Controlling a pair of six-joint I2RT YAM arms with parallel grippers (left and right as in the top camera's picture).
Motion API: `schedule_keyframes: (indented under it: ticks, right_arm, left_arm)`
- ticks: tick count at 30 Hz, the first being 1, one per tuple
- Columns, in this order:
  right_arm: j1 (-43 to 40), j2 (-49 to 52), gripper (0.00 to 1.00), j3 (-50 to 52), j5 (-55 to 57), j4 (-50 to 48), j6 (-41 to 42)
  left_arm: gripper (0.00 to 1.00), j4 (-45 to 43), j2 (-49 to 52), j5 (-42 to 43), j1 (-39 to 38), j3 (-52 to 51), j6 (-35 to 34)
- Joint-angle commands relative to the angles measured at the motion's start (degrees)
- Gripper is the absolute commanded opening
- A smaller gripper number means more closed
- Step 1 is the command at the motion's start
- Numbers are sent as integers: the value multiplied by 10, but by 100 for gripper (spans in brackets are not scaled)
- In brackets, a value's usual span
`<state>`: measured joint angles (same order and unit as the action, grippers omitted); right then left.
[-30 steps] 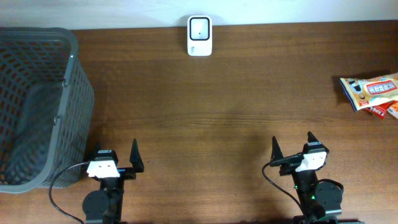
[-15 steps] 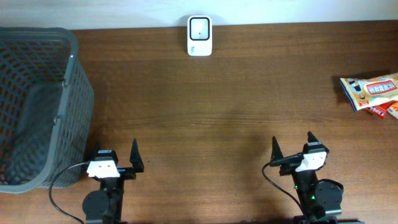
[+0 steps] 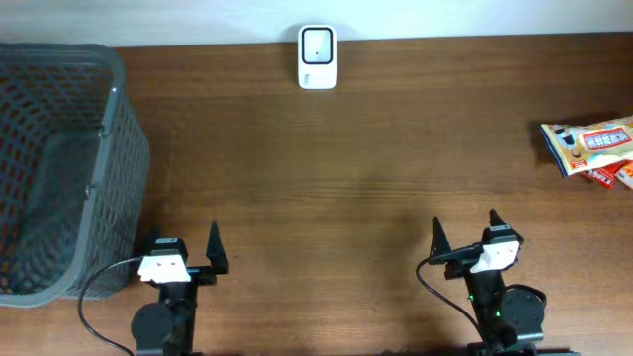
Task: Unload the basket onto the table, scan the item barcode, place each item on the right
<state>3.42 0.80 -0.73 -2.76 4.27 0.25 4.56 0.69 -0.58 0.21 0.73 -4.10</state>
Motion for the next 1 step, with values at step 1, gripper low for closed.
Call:
schedule_keyframes:
  ticks: [1]
  right_arm:
    - [3,-6,99,4,5,1,7]
  left_arm:
    - [99,3,-4,4,3,-2,9]
